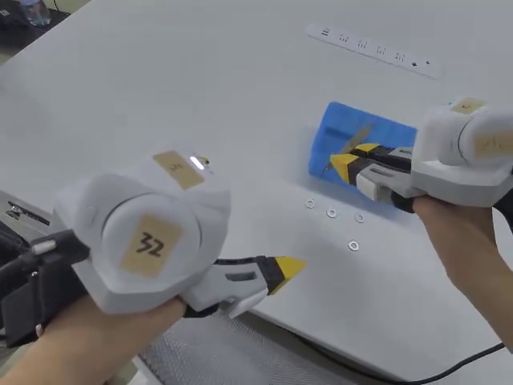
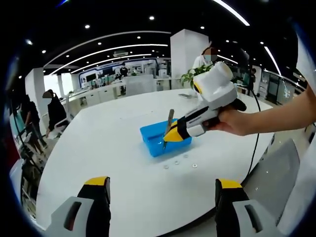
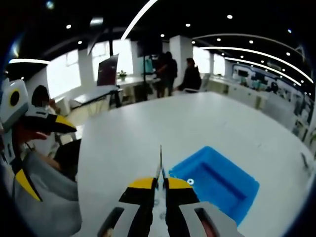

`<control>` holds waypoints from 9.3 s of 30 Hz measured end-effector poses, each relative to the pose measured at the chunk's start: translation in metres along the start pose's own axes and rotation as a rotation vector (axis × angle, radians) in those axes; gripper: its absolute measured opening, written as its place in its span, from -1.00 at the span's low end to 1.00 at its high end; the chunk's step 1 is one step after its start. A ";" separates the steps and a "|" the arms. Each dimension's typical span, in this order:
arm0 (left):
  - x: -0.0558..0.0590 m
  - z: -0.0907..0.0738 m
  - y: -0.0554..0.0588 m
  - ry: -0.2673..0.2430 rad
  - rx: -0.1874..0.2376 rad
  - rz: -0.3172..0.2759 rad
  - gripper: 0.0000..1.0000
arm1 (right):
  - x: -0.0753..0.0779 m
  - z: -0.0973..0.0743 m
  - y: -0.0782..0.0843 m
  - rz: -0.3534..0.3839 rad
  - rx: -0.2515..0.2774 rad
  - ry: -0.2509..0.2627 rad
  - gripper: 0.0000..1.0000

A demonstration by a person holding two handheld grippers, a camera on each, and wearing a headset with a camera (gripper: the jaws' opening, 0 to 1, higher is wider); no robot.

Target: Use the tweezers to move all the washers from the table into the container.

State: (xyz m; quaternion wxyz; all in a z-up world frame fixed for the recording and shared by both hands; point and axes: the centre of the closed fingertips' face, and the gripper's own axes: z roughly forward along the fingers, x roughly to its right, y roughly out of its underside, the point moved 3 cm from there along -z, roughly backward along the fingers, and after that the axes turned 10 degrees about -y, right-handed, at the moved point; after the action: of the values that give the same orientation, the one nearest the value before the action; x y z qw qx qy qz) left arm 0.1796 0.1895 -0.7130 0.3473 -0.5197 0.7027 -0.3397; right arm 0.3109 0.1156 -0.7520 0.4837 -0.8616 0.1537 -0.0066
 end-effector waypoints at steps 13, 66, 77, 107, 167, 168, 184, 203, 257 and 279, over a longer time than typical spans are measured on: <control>-0.001 0.000 0.003 0.000 -0.008 -0.007 0.79 | -0.004 0.012 0.027 0.007 -0.068 -0.014 -0.92; 0.001 -0.002 0.001 0.004 -0.004 0.014 0.78 | 0.003 0.008 0.010 -0.062 -0.061 0.000 -0.94; 0.005 -0.002 0.000 0.017 -0.001 0.012 0.78 | 0.018 -0.007 -0.013 -0.069 -0.003 0.059 -0.94; 0.000 0.000 0.005 0.010 -0.020 0.020 0.76 | 0.070 0.017 0.004 -0.041 -0.075 0.131 -0.94; 0.005 -0.001 -0.004 0.036 0.002 0.033 0.77 | 0.056 -0.013 -0.010 -0.012 0.011 0.132 -0.92; 0.005 -0.001 -0.004 0.036 0.002 0.033 0.77 | 0.055 -0.015 -0.013 -0.011 0.020 0.130 -0.92; 0.008 -0.001 -0.003 0.035 0.000 0.032 0.77 | 0.026 -0.030 -0.015 -0.022 0.033 0.092 -0.93; 0.006 -0.003 0.001 0.025 0.001 0.026 0.76 | 0.000 -0.023 0.023 0.009 -0.060 0.059 -0.93; 0.001 -0.003 0.006 0.016 -0.012 0.017 0.75 | 0.015 -0.001 0.053 0.024 -0.131 0.080 -0.94; 0.004 -0.001 0.002 0.028 -0.007 -0.019 0.96 | 0.023 -0.029 0.002 -0.018 -0.027 0.118 -0.94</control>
State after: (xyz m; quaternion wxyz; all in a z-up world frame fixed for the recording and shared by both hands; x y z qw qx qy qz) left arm 0.1770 0.1856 -0.7145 0.3325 -0.5226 0.7038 -0.3478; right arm 0.3274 0.0844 -0.7409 0.4619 -0.8676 0.1744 -0.0597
